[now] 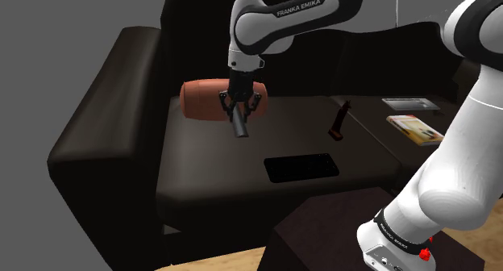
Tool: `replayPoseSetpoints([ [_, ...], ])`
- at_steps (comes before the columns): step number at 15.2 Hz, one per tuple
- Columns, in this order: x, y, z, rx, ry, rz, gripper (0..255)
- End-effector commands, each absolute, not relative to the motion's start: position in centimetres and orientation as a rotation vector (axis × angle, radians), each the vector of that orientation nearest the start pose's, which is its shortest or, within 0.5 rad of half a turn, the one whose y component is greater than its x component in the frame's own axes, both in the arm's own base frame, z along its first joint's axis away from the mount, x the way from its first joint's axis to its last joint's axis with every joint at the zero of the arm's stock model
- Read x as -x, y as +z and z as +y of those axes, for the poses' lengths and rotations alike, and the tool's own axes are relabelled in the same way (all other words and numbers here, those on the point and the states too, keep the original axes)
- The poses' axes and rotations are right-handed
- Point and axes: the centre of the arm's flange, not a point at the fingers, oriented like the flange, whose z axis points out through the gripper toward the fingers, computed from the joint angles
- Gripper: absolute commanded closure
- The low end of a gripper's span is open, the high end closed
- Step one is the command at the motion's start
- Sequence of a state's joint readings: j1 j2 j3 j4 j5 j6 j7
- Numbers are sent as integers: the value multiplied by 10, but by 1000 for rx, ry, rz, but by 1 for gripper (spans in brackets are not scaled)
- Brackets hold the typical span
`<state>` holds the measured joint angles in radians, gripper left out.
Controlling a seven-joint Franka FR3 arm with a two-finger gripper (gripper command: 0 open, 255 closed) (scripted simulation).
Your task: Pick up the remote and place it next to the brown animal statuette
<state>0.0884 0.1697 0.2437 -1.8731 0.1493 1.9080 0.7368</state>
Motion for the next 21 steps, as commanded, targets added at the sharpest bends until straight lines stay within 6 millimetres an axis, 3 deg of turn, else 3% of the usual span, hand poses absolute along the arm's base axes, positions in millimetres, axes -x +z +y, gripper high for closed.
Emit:
replayPoseSetpoints([
  [1, -553, 426, 197, 2958, 310, 699, 255],
  [14, -553, 493, 197, 2958, 310, 699, 255],
  [21, -525, 493, 109, 2958, 310, 699, 255],
])
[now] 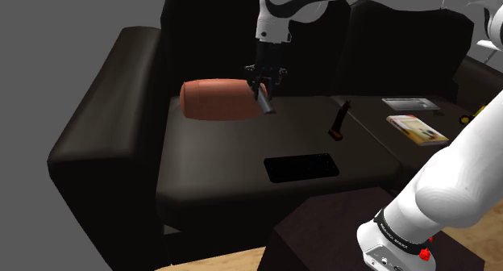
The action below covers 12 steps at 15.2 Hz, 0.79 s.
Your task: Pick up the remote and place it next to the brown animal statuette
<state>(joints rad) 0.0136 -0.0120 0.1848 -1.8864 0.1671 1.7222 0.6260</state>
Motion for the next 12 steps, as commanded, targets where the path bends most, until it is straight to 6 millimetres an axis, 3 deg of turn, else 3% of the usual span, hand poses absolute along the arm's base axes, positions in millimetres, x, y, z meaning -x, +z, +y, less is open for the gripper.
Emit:
replayPoseSetpoints([
  [1, -521, 493, 96, 2958, 310, 699, 255],
  [12, -477, 494, -42, 2958, 310, 699, 255],
])
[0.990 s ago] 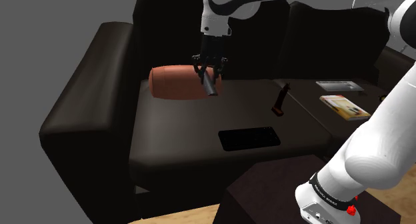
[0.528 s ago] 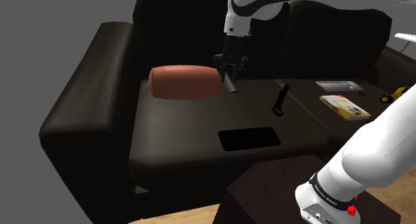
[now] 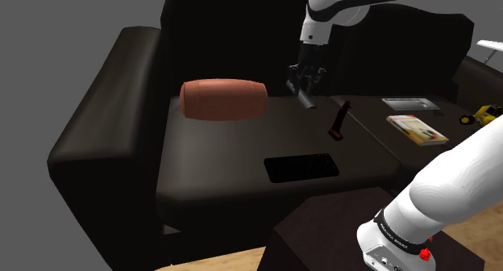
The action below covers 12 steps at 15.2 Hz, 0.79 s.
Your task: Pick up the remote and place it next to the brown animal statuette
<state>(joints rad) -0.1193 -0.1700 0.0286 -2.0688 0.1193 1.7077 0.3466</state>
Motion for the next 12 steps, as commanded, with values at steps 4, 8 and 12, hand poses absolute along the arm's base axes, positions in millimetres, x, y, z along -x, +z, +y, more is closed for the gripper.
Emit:
replayPoseSetpoints([
  [4, -461, 494, -92, 2958, 310, 699, 255],
  [8, -445, 494, -143, 2958, 310, 699, 255],
  [12, -429, 494, -193, 2958, 310, 699, 255],
])
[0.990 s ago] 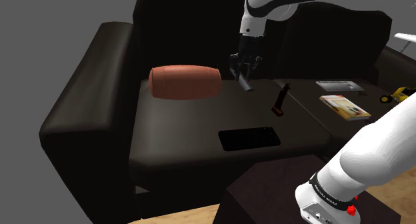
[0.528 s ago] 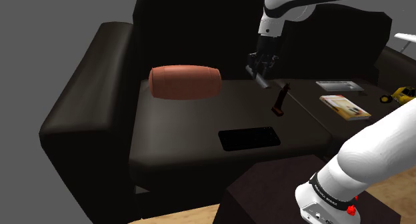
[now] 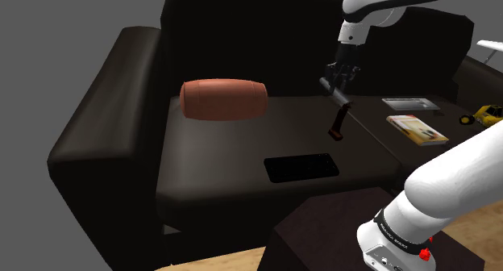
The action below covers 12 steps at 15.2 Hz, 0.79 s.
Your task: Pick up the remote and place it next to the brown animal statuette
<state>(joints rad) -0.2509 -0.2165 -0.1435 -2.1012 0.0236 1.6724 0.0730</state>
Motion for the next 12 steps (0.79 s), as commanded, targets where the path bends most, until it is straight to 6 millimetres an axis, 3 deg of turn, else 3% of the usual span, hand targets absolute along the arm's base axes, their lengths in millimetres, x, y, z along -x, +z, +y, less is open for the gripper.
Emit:
replayPoseSetpoints([
  [1, -425, 494, -206, 2958, 310, 699, 255],
  [12, -381, 494, -344, 2958, 310, 699, 255],
])
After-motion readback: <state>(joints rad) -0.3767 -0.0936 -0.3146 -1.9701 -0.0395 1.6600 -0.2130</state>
